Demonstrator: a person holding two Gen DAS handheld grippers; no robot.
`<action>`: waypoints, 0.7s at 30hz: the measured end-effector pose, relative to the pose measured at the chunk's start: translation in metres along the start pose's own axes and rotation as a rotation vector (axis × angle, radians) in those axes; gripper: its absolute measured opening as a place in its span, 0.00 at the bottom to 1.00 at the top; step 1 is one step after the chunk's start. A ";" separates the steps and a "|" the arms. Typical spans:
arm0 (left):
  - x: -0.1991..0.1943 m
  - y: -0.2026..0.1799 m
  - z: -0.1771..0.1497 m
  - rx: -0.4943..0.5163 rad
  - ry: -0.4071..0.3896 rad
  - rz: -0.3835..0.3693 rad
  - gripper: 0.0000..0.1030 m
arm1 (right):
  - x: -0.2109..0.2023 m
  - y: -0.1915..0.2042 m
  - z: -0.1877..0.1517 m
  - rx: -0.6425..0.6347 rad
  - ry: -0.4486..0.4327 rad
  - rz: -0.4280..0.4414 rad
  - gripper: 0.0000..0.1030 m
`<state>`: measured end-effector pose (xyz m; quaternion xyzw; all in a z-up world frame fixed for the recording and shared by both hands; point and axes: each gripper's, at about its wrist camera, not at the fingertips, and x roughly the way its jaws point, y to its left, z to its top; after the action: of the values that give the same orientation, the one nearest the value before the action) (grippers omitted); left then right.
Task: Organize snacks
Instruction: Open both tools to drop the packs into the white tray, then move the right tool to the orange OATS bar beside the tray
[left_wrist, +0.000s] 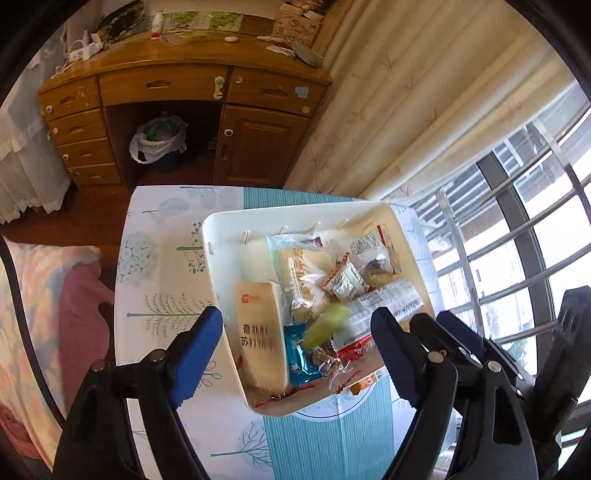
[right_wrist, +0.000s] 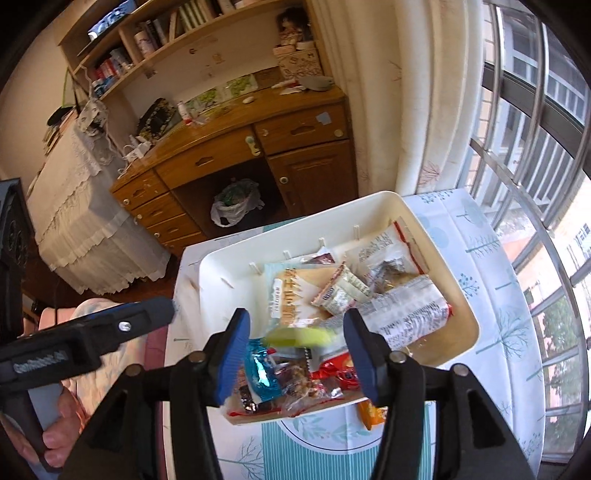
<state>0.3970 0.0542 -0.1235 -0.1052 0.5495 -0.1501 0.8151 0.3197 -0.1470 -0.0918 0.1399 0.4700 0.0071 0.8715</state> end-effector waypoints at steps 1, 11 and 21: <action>-0.001 0.002 -0.001 -0.011 0.000 0.004 0.79 | 0.000 -0.004 -0.001 0.020 0.004 0.003 0.52; -0.013 0.022 -0.028 -0.092 0.006 0.021 0.79 | -0.011 -0.033 -0.014 0.158 0.017 0.029 0.54; -0.022 0.023 -0.082 -0.148 0.010 0.076 0.79 | -0.014 -0.069 -0.033 0.226 0.068 0.062 0.68</action>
<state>0.3161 0.0832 -0.1431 -0.1435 0.5667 -0.0786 0.8075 0.2764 -0.2074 -0.1144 0.2514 0.4923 -0.0141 0.8332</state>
